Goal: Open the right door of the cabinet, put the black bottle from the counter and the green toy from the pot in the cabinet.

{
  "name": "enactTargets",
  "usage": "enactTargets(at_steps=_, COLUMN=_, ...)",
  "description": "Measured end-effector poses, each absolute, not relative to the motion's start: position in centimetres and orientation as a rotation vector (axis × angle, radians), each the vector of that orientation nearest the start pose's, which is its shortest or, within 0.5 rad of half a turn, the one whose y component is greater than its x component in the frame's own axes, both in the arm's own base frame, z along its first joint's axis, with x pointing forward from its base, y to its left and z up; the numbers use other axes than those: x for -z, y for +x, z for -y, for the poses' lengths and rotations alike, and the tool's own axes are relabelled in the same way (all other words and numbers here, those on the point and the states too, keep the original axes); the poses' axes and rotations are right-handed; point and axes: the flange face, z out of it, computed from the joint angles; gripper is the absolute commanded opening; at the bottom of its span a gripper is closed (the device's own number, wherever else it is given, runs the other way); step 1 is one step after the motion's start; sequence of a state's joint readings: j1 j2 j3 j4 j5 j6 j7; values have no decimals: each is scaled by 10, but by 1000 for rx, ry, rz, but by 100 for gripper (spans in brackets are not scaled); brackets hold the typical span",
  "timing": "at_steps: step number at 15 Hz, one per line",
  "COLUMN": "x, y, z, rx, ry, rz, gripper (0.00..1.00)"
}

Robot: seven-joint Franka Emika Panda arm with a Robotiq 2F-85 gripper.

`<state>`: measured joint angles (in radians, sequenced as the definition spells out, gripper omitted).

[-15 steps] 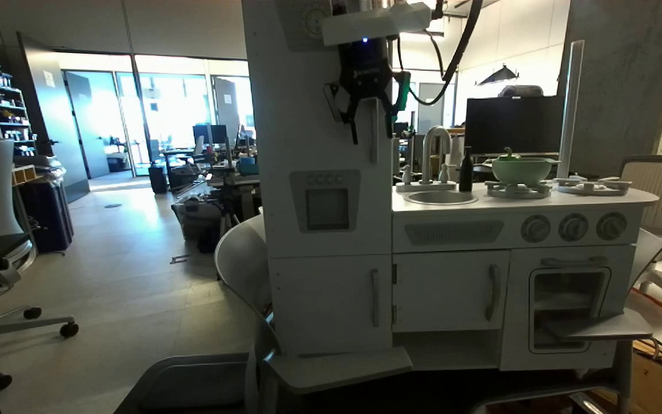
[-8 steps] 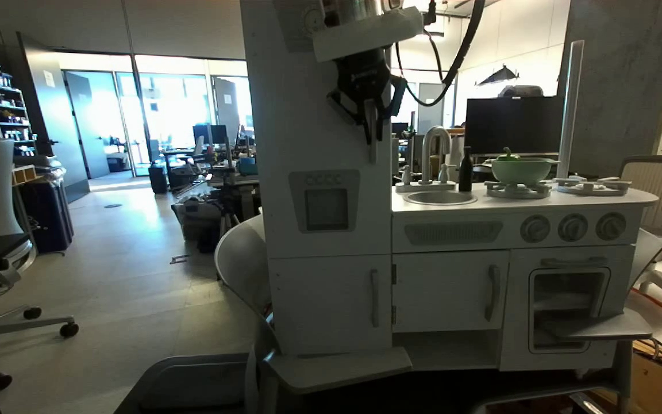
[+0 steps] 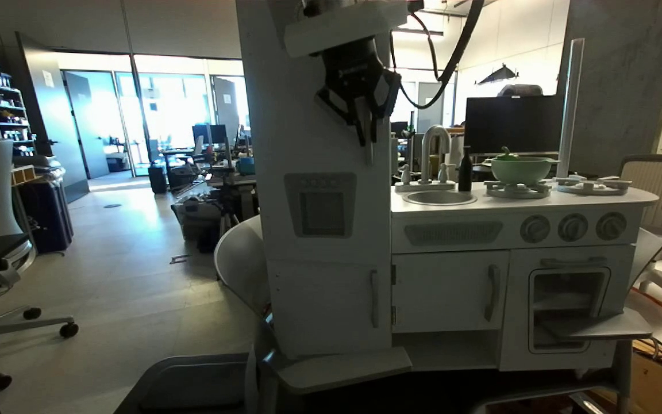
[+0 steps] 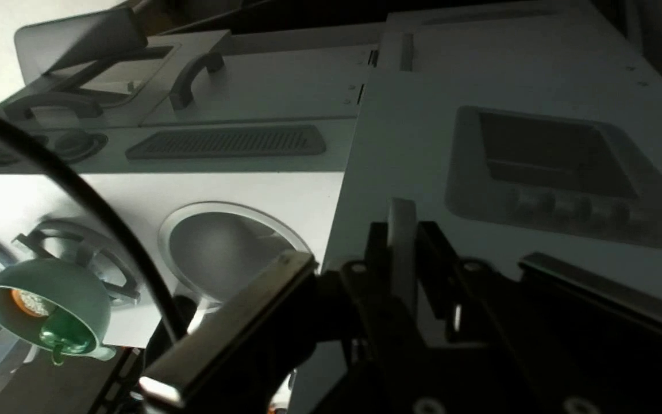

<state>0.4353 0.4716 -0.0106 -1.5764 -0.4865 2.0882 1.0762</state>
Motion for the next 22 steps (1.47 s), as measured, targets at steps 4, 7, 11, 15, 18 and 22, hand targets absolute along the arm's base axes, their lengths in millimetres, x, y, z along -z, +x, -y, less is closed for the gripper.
enactTargets(at_steps=4, x=-377, y=602, z=-315, rx=496, ry=-3334, rz=-717, gripper=5)
enactTargets(at_steps=7, x=-378, y=568, z=-373, rx=472, ry=-3340, rz=-621, gripper=19)
enactTargets(at_steps=11, x=-375, y=524, z=-459, rx=455, ry=-3330, rz=-347, gripper=55)
enactTargets(at_steps=15, x=-370, y=500, z=-510, rx=431, ry=-3340, rz=-88, gripper=84)
enactTargets(at_steps=18, x=-374, y=496, z=-522, rx=354, ry=-3380, rz=115, gripper=100)
enactTargets(at_steps=22, x=-405, y=508, z=-489, rx=164, ry=-3475, rz=327, gripper=100)
